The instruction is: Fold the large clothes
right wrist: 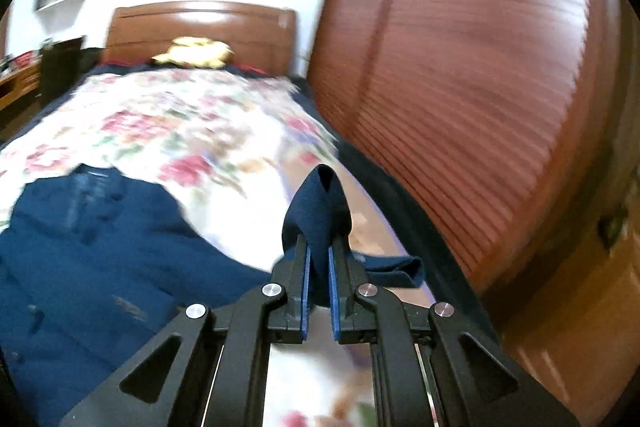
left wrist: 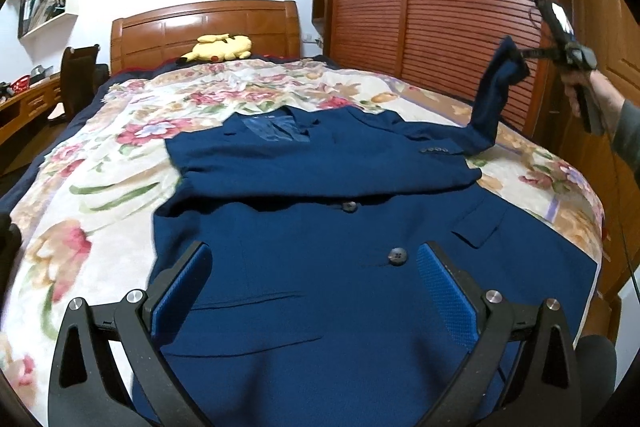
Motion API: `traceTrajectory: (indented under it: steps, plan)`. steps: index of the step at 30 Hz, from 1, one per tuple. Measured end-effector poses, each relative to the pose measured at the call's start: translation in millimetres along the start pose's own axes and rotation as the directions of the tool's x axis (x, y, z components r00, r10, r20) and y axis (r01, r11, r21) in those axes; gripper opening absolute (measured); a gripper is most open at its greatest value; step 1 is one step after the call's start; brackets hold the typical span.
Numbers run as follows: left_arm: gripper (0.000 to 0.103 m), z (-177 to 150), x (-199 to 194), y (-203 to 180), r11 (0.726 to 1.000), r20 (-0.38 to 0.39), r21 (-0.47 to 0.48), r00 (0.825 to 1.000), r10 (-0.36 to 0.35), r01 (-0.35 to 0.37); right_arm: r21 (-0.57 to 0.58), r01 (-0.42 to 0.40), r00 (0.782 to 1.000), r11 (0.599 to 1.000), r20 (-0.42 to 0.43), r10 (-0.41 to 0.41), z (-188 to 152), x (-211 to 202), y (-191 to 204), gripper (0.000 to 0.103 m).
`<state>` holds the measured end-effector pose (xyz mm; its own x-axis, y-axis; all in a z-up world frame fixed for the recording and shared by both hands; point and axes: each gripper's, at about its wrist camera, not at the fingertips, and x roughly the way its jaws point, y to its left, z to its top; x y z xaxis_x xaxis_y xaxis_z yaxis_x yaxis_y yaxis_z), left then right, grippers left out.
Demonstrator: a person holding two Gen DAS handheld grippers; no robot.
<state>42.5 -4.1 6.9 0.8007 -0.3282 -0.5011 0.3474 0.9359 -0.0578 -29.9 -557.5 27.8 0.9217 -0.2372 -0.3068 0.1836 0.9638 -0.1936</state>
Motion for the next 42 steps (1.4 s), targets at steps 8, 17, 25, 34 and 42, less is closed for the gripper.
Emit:
traceTrajectory:
  steps: [8, 17, 25, 34, 42]
  plan:
    - [0.102, -1, -23, 30, 0.998, 0.028, -0.054, 0.999, 0.033, -0.031, -0.127, -0.097, 0.980, 0.987, 0.160, 0.117, 57, -92, 101, 0.007]
    - [0.102, -10, -44, 64, 0.992, 0.044, -0.096, 0.995, 0.091, -0.087, -0.284, -0.262, 0.915, 0.922, 0.231, 0.331, 57, -162, 193, 0.006]
    - [0.102, -13, -54, 85, 0.984, 0.056, -0.134, 0.991, 0.123, -0.114, -0.385, -0.399, 0.853, 0.833, 0.178, 0.491, 25, -184, 236, 0.006]
    - [0.102, -12, -54, 92, 0.982, 0.063, -0.150, 0.990, 0.128, -0.118, -0.444, -0.482, 0.839, 0.755, 0.016, 0.544, 11, -164, 255, 0.007]
    - [0.102, -13, -52, 91, 0.983, 0.058, -0.141, 0.990, 0.128, -0.119, -0.399, -0.532, 0.825, 0.747, -0.045, 0.564, 40, -160, 250, 0.061]
